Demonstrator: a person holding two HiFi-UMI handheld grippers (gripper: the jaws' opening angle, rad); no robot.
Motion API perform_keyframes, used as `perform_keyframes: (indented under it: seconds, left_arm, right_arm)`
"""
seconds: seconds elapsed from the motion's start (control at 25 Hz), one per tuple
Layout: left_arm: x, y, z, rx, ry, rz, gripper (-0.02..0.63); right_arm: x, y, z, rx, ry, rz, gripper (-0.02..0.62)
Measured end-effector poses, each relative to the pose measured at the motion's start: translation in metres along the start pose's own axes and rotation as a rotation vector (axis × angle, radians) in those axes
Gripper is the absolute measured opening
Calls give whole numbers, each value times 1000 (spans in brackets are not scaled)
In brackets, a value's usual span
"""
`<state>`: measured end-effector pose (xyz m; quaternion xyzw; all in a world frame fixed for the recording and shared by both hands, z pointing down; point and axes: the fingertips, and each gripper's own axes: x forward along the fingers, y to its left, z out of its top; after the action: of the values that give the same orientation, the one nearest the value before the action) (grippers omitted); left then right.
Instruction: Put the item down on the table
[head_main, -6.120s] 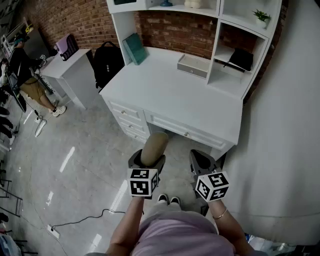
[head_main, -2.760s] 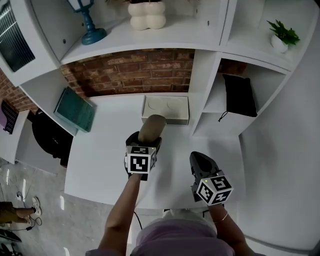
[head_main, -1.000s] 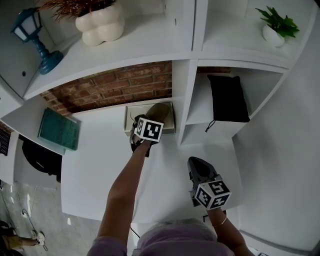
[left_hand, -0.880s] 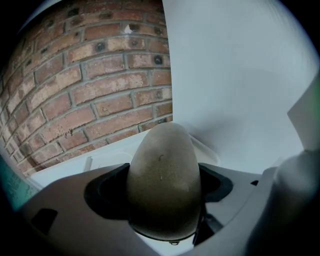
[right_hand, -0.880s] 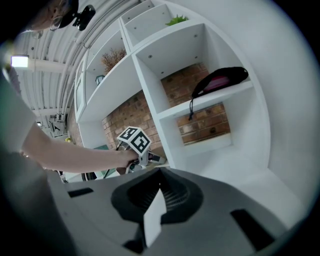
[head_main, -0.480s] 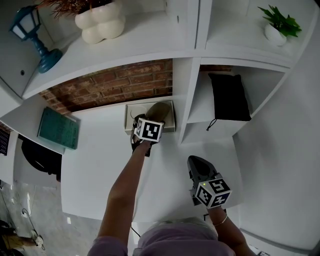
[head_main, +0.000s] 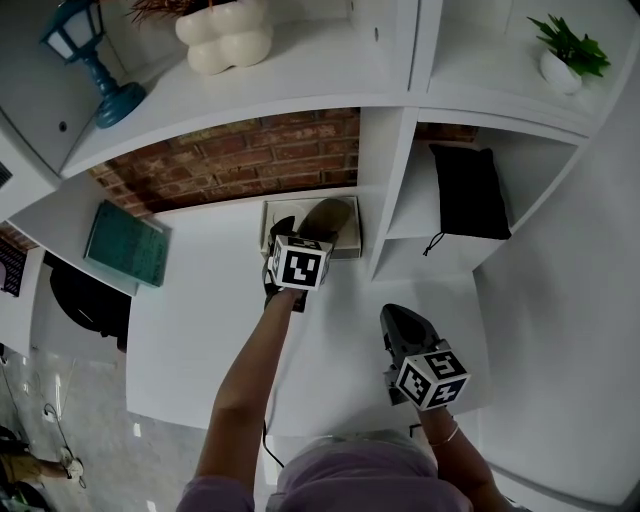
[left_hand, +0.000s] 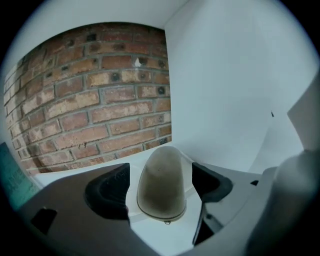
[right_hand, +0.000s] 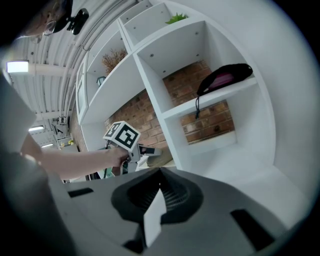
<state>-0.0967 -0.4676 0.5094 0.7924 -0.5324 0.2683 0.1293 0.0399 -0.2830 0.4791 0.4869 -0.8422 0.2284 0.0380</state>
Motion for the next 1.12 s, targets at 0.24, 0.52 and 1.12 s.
perform_keyframes:
  seconds: [0.24, 0.52, 1.12]
  left_arm:
    - [-44, -4, -4, -118, -94, -24, 319]
    - [-92, 2, -28, -209, -155, 13, 244]
    - [-162, -14, -76, -268, -188, 60, 132]
  right_arm:
    - [-2, 7, 1, -7, -1, 16, 2]
    - [-3, 21, 2, -22, -5, 50, 2]
    - [-9, 52, -2, -62, 3, 129, 2]
